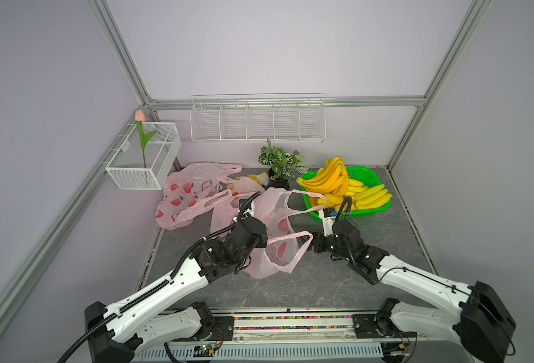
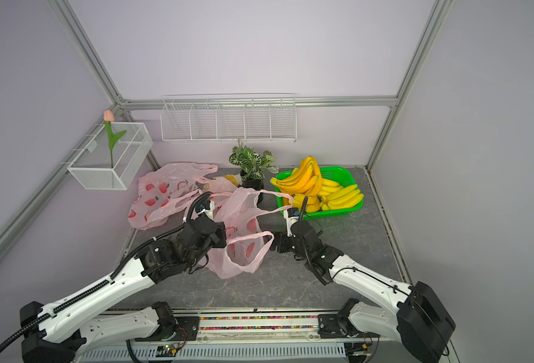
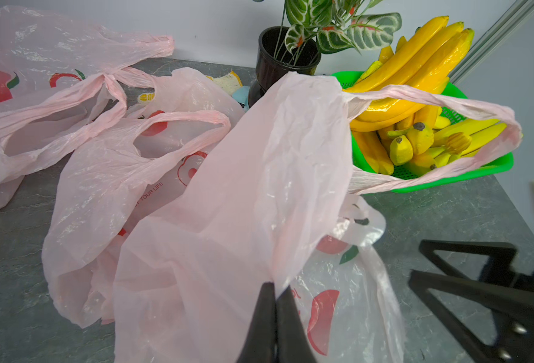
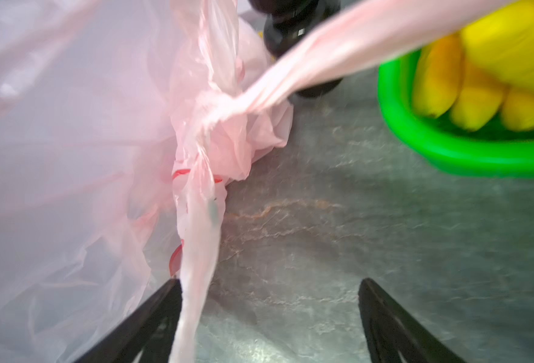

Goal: Place the banana into a plastic bag & tie a knot
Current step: Open the plastic bag.

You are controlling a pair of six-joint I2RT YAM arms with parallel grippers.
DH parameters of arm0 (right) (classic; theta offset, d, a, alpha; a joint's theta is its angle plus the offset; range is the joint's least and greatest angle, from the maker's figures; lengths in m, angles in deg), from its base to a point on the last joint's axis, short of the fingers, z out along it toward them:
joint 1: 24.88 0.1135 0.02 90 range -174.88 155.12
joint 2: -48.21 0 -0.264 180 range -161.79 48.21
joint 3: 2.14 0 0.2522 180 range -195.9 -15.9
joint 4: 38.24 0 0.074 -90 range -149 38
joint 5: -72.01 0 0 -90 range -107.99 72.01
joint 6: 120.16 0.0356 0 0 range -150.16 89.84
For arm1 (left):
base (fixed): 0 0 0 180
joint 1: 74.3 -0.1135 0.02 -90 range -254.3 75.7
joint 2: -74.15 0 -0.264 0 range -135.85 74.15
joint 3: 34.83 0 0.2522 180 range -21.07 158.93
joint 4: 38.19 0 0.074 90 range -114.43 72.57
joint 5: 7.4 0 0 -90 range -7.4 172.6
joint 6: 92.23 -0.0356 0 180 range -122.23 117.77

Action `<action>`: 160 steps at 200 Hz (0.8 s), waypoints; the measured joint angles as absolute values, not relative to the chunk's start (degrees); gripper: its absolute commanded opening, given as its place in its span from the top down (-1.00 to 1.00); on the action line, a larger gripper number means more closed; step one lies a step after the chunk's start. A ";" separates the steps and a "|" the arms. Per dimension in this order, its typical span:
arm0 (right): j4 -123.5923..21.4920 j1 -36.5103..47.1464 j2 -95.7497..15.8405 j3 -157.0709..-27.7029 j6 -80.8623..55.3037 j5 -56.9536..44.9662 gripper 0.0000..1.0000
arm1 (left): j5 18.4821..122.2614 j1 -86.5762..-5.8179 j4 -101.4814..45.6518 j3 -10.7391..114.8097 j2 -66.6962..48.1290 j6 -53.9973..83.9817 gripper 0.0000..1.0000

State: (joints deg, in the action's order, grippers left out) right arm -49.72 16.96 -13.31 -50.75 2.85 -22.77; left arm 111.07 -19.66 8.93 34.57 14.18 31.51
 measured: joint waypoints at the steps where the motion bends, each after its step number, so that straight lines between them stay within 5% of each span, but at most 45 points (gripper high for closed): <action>1: -49.94 16.85 -13.09 -50.75 2.72 -22.81 -0.97 | 111.03 -19.69 8.87 34.57 14.14 31.49 1.00; 56: -66.50 1.29 -4.00 -56.65 -4.45 -25.65 -0.94 | 108.25 -19.91 4.93 34.24 11.95 29.93 1.00; 103: -71.75 -13.07 -15.60 -71.03 -7.12 -21.96 -1.00 | 107.53 -19.91 1.96 32.10 12.43 29.26 1.00; 160: -74.74 -16.22 -28.34 -80.80 -9.06 -19.10 -0.95 | 107.66 -19.91 0.78 32.01 12.76 28.51 1.00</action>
State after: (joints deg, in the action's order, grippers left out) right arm -74.74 -16.22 -28.34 -80.80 -9.06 -19.10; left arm 107.66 -19.91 0.78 32.01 12.76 28.51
